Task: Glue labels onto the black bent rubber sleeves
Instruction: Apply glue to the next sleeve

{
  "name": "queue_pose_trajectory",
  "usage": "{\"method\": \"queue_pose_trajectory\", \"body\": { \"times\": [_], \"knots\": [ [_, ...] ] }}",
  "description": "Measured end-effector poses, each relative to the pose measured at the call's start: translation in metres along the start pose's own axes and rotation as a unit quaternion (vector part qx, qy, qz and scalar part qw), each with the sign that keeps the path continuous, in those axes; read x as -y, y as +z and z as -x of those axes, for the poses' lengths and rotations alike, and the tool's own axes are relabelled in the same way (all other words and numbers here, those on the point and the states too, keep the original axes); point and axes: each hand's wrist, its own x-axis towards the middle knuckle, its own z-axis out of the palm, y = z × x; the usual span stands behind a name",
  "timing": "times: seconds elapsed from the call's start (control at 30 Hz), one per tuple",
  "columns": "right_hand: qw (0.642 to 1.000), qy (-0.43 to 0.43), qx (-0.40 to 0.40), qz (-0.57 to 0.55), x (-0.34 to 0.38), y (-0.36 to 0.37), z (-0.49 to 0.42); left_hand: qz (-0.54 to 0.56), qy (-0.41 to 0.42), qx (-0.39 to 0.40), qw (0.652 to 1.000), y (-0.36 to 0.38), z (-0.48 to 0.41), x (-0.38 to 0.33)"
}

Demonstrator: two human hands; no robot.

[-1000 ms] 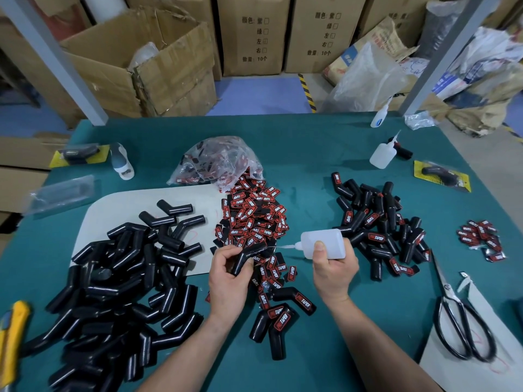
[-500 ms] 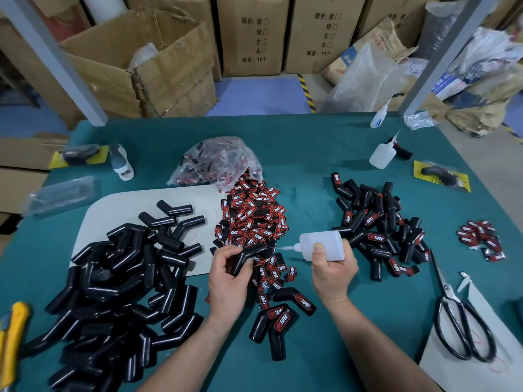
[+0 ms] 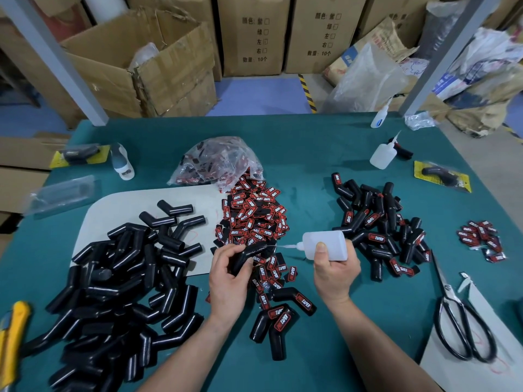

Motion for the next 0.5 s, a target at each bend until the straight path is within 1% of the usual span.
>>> {"method": "queue_pose_trajectory", "body": {
  "times": [0.2,0.5],
  "knots": [
    [1.000,-0.001,0.003,0.012,0.0017,0.0004,-0.0007,0.007,0.007,0.002,1.000,0.0009,-0.0002,0.0016],
    [1.000,0.001,0.008,0.005,0.0004,-0.0001,0.0004,-0.012,0.016,-0.003,1.000,0.0015,-0.0014,0.0066]
  ]
}}
